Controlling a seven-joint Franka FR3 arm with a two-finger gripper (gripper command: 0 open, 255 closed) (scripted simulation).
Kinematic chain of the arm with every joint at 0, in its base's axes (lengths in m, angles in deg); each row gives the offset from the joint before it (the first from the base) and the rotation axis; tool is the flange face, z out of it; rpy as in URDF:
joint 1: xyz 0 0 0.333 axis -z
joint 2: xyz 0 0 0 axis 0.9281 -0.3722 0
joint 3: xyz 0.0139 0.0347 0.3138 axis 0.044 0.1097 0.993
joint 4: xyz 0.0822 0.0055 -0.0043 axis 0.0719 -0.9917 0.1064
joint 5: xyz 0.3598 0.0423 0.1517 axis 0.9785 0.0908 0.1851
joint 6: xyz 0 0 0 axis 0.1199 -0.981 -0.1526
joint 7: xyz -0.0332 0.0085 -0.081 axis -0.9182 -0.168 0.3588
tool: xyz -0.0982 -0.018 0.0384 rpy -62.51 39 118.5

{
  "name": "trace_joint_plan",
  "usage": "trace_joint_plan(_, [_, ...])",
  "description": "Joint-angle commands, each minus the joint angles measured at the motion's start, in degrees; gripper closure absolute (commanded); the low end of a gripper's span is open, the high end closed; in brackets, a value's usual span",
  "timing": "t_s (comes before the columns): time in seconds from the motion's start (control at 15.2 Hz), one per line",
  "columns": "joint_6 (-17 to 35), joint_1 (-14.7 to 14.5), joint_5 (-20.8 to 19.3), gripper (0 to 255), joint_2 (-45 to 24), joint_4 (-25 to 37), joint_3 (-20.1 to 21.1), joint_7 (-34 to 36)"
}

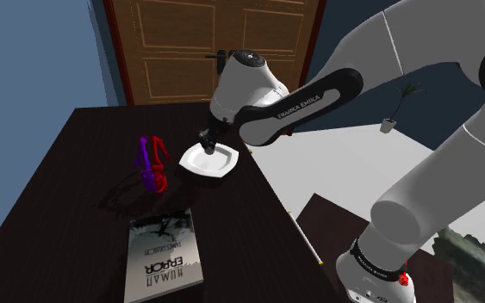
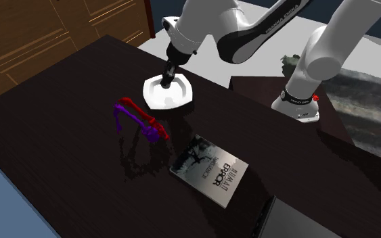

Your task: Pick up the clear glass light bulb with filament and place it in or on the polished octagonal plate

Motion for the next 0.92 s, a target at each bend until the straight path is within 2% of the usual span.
trace_joint_plan(0.0, [1.46,0.52,-1.61,255,-0.94,-0.70,0.49,1.43])
trace_joint_plan(0.07, [2.21,0.85,-2.61,255,-1.52,-1.00,0.76,2.27])
trace_joint_plan(0.59, [2.20,0.84,-2.60,255,-1.52,-1.00,0.75,2.26])
trace_joint_plan(0.66, [2.20,0.84,-2.60,0,-1.52,-1.00,0.75,2.26])
trace_joint_plan(0.86, [2.20,0.84,-2.60,0,-1.52,-1.00,0.75,2.26])
